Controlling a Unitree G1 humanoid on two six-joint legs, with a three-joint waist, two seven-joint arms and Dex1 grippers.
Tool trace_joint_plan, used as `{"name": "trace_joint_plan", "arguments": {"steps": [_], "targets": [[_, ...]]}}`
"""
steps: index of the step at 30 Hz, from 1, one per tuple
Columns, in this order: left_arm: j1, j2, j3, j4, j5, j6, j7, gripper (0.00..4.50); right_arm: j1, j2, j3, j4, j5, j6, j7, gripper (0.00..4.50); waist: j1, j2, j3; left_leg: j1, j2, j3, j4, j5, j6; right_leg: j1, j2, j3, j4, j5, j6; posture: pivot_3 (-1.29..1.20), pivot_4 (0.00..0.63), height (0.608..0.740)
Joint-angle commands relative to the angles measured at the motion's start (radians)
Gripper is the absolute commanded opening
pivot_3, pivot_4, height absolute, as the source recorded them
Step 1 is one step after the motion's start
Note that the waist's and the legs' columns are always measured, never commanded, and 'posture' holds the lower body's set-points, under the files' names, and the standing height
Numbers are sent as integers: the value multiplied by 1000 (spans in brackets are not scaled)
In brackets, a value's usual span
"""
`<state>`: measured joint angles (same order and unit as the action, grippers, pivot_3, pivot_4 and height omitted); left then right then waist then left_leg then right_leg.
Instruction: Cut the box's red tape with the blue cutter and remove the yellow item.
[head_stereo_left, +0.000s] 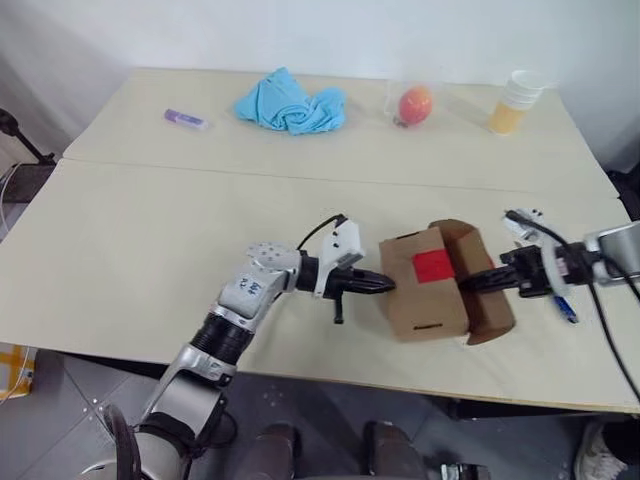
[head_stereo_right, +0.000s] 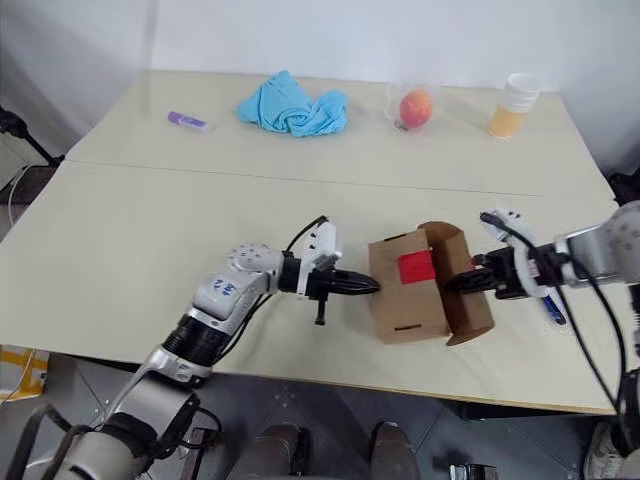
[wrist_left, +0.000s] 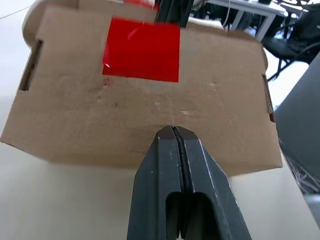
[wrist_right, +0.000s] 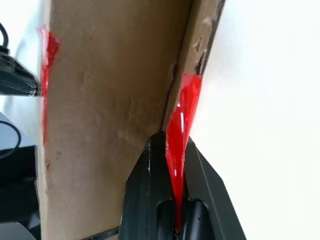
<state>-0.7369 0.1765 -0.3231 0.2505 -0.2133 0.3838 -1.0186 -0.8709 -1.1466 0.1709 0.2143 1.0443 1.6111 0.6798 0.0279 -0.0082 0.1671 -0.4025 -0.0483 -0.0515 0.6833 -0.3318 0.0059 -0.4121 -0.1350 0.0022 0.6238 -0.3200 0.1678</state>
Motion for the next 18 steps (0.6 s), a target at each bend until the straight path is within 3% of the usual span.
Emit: {"name": "trace_joint_plan", "arguments": {"steps": [1,7,18], "targets": [[-3,-31,-28,16,25,-3,23,0,-51,-44,32,-36,90,3,-11,9,-1,0,0,0,0,0,0,0,0,0,0,0,-1,0,0,0,150,740],[17,-49,-21,8,29,7,49,0,-134,-84,127,-67,212,3,-125,9,-1,1,0,0,1,0,0,0,0,0,0,0,-2,0,0,0,150,740],[91,-64,-10,-55,22,61,108,0,-413,-177,483,-143,542,3,-498,9,9,1,1,-1,-1,-2,0,0,1,0,-2,-3,-4,0,0,0,150,740]]}}
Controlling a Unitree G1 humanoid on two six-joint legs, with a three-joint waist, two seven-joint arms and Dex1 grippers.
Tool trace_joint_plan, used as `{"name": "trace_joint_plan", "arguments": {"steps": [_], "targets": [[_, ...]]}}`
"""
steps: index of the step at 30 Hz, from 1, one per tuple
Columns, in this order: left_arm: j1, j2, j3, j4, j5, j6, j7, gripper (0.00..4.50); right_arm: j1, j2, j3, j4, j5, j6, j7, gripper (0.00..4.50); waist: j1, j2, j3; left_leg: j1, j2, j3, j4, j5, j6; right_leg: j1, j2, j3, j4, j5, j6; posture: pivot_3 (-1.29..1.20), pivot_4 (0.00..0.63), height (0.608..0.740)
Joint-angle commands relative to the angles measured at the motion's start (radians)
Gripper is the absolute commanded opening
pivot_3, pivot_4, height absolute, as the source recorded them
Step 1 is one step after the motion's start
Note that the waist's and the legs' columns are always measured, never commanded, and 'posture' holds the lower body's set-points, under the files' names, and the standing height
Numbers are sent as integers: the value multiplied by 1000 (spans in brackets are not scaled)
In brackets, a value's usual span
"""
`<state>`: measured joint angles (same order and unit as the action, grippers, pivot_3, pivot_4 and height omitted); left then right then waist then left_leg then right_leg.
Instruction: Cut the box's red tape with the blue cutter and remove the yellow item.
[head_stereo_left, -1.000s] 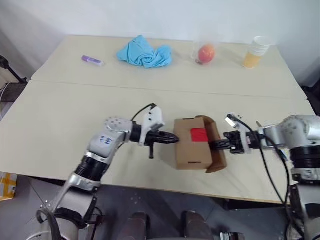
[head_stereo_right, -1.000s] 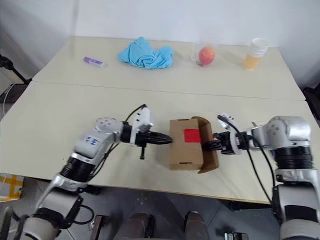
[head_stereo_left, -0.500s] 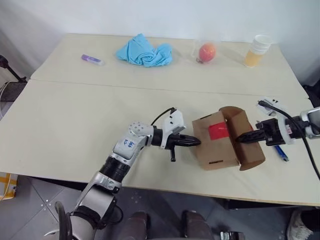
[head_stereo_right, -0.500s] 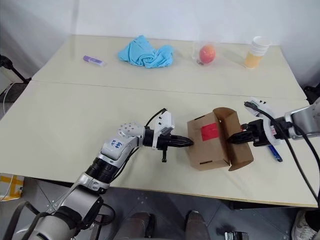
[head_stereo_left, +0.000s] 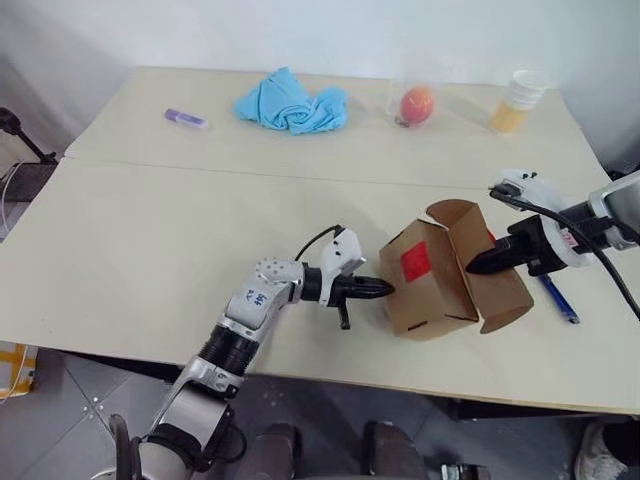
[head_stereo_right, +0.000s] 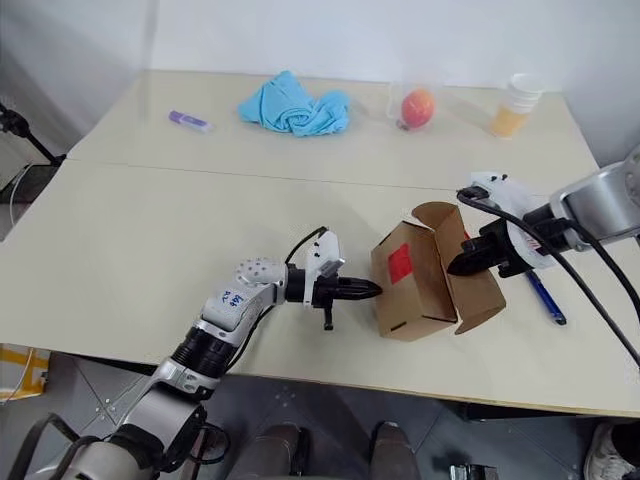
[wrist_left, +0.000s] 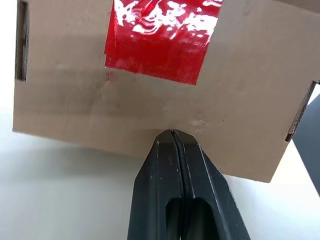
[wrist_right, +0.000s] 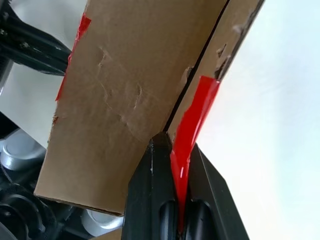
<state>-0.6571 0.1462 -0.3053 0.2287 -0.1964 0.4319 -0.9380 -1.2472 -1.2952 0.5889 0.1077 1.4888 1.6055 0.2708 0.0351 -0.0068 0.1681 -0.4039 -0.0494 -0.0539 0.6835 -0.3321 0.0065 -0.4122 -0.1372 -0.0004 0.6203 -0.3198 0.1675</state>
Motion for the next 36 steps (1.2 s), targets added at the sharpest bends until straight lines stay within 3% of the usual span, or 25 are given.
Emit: {"name": "trace_joint_plan", "arguments": {"steps": [1,9,16,28,36], "targets": [[11,-46,-27,-31,5,11,37,0,-63,-27,87,-44,122,9,-128,9,4,0,0,0,0,0,0,0,0,0,-1,-1,0,0,0,0,150,740],[8,-125,-30,14,6,-10,86,0,-121,-44,126,-116,213,9,-414,9,16,1,1,-2,-4,-1,-1,0,2,0,-7,-11,1,0,0,0,150,740],[-8,-174,-38,80,18,-47,99,0,-146,-55,141,-127,479,-47,-665,9,16,2,1,-2,-8,0,0,1,4,0,-11,-19,2,0,0,0,150,740],[-3,-243,-32,117,35,-48,152,0,-179,-108,158,-167,483,-36,-719,9,13,3,2,-3,-8,0,0,1,5,1,-11,-20,2,1,1,0,150,740],[4,-207,-34,92,43,-31,154,0,-115,-111,116,-178,483,-106,-751,9,11,3,2,-3,-6,-1,0,1,5,1,-12,-20,2,1,1,0,150,740]]}}
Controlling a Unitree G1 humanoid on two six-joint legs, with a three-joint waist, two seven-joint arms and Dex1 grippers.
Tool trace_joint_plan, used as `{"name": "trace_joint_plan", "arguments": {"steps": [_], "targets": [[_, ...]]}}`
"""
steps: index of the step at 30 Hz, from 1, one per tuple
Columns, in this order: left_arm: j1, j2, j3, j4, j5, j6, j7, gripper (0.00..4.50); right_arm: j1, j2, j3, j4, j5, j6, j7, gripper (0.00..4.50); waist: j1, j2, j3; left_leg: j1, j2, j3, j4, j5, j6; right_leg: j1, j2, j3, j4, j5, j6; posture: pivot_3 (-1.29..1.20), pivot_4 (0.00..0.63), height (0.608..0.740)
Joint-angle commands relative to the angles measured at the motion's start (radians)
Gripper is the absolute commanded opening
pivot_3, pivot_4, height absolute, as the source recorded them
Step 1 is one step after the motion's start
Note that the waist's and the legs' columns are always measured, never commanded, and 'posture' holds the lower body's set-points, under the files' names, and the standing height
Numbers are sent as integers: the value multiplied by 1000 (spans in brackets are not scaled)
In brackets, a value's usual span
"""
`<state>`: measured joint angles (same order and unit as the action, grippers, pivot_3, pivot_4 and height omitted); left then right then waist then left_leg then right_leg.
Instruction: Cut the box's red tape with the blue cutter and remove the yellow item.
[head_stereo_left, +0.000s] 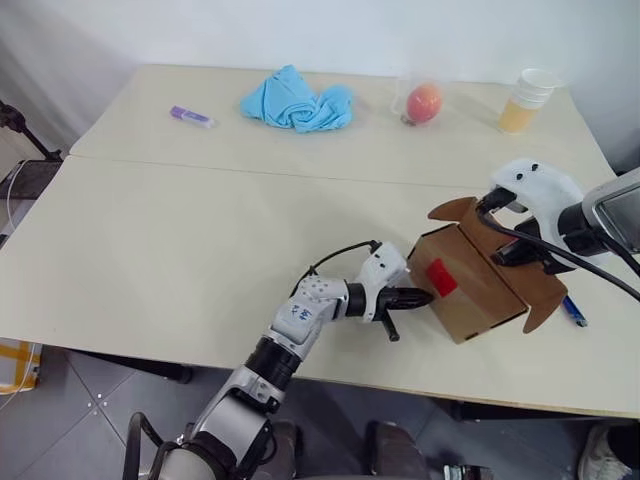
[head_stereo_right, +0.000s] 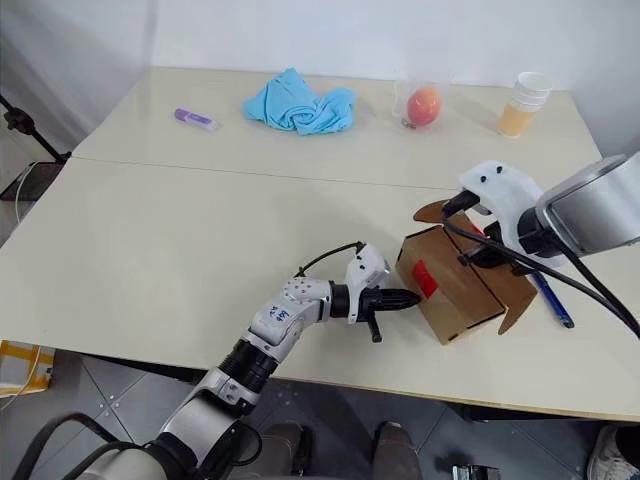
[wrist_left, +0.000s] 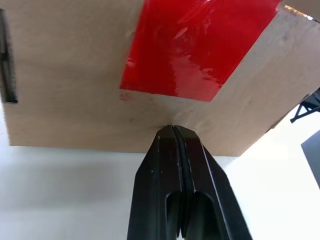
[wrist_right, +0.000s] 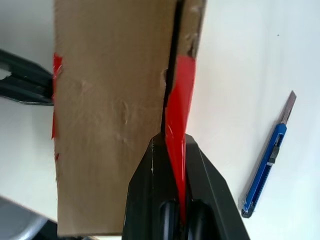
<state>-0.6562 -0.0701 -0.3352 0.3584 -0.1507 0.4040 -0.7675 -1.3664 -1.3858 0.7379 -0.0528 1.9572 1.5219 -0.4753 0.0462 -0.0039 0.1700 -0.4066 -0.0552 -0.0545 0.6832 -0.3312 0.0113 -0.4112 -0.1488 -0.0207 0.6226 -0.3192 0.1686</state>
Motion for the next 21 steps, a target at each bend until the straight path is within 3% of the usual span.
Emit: {"name": "trace_joint_plan", "arguments": {"steps": [1,6,12,21], "targets": [[1,15,-5,-39,-2,-3,-19,0,11,-21,-38,-25,15,-28,1,9,-1,0,0,0,0,0,0,0,0,0,0,0,0,0,0,0,150,740],[-2,74,11,-92,-48,44,-99,0,40,-16,-63,-58,15,-67,-24,9,-9,0,0,0,1,0,0,0,0,0,0,0,0,0,0,0,150,740],[-62,196,97,-178,-202,143,-286,0,87,-26,-102,-93,15,-102,-52,9,-23,1,0,0,2,0,0,0,0,0,0,0,1,0,0,0,150,740],[-201,21,107,-80,-159,32,-158,0,229,-7,-199,-158,15,-198,-106,9,-21,0,0,0,0,-1,1,1,2,3,0,-1,-1,3,1,0,150,740]]}}
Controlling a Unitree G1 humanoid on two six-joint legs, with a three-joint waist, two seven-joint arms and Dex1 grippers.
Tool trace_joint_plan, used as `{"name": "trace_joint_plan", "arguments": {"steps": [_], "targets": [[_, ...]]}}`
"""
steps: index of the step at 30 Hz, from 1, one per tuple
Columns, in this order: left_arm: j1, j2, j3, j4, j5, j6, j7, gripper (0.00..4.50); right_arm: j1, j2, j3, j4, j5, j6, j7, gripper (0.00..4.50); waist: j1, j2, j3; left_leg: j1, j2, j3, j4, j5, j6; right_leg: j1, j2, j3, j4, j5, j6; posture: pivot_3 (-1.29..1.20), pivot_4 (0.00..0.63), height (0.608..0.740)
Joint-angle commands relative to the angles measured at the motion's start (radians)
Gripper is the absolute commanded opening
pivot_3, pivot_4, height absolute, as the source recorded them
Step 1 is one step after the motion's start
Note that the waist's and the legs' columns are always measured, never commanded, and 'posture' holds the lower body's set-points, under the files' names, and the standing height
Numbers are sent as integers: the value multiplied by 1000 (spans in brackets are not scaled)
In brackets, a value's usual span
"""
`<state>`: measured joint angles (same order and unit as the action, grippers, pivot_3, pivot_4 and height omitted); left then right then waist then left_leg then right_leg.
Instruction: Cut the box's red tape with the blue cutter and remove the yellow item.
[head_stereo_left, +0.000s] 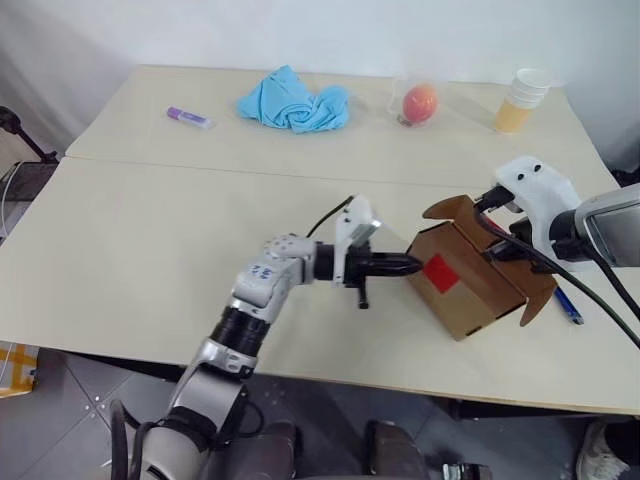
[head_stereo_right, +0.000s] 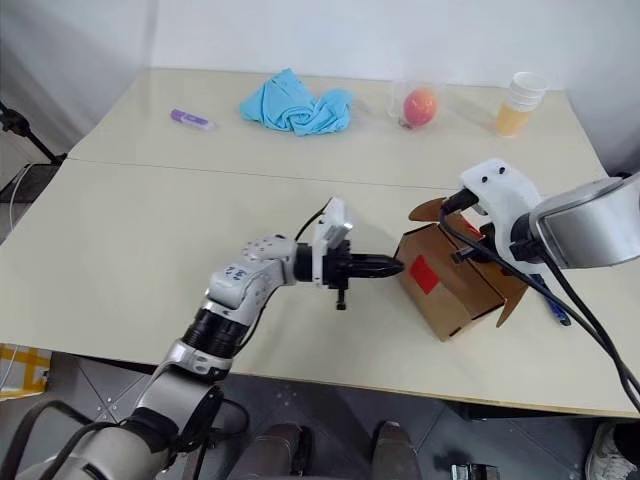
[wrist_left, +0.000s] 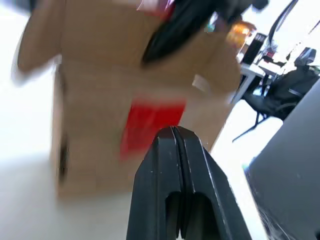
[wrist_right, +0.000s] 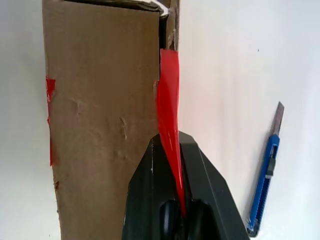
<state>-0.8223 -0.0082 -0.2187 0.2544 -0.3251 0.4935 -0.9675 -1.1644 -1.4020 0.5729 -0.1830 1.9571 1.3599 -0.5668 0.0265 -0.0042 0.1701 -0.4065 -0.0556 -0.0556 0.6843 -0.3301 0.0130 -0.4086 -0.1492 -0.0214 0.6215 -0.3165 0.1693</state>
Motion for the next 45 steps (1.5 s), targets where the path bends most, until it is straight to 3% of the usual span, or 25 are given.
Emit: {"name": "trace_joint_plan", "arguments": {"steps": [1,5,10,16,27,35,45], "targets": [[-49,-58,-21,49,39,-87,58,0,40,14,-45,-37,15,-47,-22,9,-3,0,0,0,0,0,0,0,0,0,0,0,0,0,0,0,150,740],[-83,-104,-38,120,75,-146,91,0,81,22,-76,-64,15,-72,-40,9,-6,0,0,1,0,3,0,0,-1,0,1,0,1,0,0,0,150,740],[-85,-92,-97,167,147,-205,88,0,128,30,-108,-91,15,-100,-56,9,-4,0,0,1,0,3,0,1,0,-1,1,0,2,0,0,0,150,740],[-26,-22,-180,137,187,-112,30,0,172,-42,-183,-25,15,-55,2,9,-2,0,0,2,2,3,1,1,0,0,0,0,2,0,0,0,150,740],[0,63,-153,89,188,-73,47,0,191,-112,-208,113,15,96,132,9,1,0,0,2,1,1,0,1,0,2,0,0,0,0,0,0,150,740],[56,148,-115,-13,174,-1,65,0,211,7,-237,177,-106,103,112,9,-6,1,-1,4,2,3,1,3,-1,3,0,1,1,1,1,0,150,740],[92,224,-39,-96,132,59,85,0,239,81,-257,137,-32,45,37,9,-3,1,-1,4,2,3,1,7,-1,2,0,1,1,5,1,0,150,740]]}}
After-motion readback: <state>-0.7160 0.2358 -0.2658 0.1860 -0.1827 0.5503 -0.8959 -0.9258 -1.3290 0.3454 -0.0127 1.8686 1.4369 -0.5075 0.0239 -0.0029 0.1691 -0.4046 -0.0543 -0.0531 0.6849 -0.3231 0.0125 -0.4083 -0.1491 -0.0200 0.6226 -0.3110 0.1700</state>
